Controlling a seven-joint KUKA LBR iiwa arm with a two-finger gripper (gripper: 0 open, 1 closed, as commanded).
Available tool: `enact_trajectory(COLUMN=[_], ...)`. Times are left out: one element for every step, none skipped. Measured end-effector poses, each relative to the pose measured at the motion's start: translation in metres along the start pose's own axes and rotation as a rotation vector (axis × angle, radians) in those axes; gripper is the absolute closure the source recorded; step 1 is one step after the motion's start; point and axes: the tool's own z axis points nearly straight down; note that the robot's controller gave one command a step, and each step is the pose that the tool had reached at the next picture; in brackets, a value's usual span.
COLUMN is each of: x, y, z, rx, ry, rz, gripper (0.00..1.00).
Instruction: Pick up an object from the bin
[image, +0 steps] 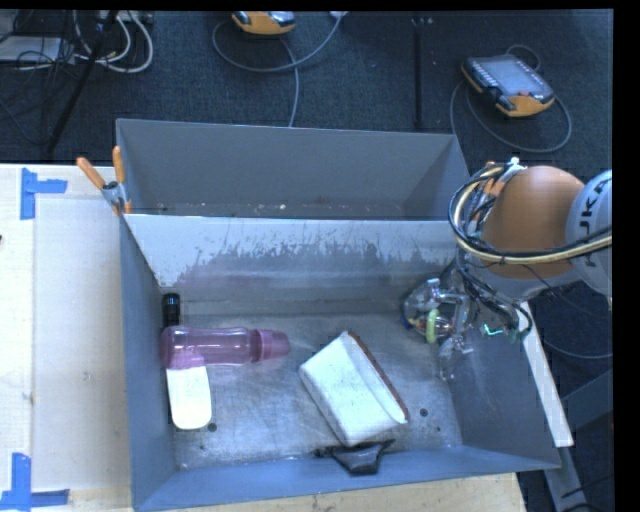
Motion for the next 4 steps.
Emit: enact_trajectory(x=[0.0, 0.002, -0.004, -0.016], y=[0.0, -0.002, -0.008, -0.019], z=[0.0, -0.022, -0.054, -0.017], rx=[0.0, -0.004, 0.002, 0.001], ry=[0.0, 0.007, -0.006, -0.004], rz=[0.0, 0.067, 0.132, 0.189], gripper=[0.0, 0.0, 0.0, 0.0])
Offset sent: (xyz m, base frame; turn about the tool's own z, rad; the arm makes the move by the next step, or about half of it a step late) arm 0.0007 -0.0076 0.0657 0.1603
